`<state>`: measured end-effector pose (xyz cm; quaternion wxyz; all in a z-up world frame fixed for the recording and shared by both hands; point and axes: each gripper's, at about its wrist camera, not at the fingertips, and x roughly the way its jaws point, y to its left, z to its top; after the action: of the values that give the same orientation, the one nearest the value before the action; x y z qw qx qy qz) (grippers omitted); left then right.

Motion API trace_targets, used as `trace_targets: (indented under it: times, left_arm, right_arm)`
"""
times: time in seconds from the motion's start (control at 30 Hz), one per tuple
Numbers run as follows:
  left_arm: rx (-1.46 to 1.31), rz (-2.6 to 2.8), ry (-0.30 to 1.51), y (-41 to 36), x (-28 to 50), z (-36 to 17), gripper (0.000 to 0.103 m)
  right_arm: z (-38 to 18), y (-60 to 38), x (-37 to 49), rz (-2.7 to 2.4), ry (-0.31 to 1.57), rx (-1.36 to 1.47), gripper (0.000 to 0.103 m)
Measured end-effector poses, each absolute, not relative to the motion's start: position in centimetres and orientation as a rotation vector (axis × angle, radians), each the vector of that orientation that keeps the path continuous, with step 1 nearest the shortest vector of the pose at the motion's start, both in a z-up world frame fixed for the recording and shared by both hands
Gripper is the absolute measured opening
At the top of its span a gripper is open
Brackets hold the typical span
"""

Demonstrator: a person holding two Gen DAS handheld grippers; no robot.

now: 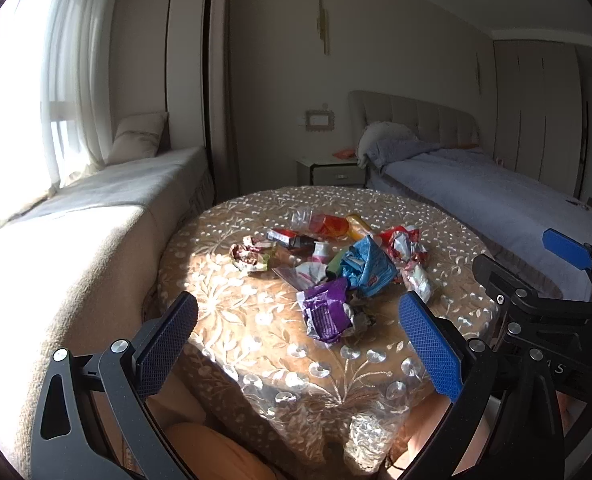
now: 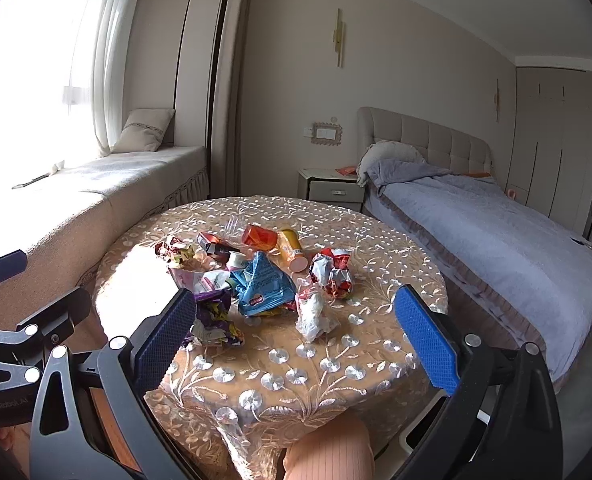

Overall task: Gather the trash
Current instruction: 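Move both tools toward the trash pile on the table, then grasp the purple chip bag with the left tool while the right tool grasps the clear plastic bag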

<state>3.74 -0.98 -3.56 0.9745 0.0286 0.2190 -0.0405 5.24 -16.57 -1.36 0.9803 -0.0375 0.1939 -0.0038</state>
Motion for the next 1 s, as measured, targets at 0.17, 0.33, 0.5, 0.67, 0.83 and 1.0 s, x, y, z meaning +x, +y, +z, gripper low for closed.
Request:
trace_targets:
  times: [0.17,0.33,0.5,0.67,0.83,1.0]
  left_arm:
    - [0.083,-0.084,0.48,-1.6,5.6,-4.6,0.098]
    - [0.093,-0.087,0.512,-2.4,7.9,-5.4,0.098]
    - [0.106,-0.095,0.553,-3.4,10.1,-6.5,0.098]
    - [0.114,-0.099,0.603,-4.5,12.6,-8.1,0.098]
    - [0.116,-0.087,0.665,-5.0,15.2,-10.0,0.098]
    - [0.122,-0.082,0.717,-5.4,17.7,-11.9,0.098]
  right_arm:
    - [-2.4,-17.2,7.2,-0.002,0.42,-0.071,0.099]
    - [-3.8,-17.9,9.4,0.001,0.463,-0.059,0.099]
    - [-5.0,-19.0,11.7,-0.003,0.51,-0.044,0.099]
    - [-6.4,-19.9,14.0,-0.005,0.553,-0.035,0.099]
    - [-8.2,-20.7,16.7,-0.006,0.606,-0.029,0.099]
    - [-10.3,-21.3,19.5,0.005,0.677,-0.009,0.099]
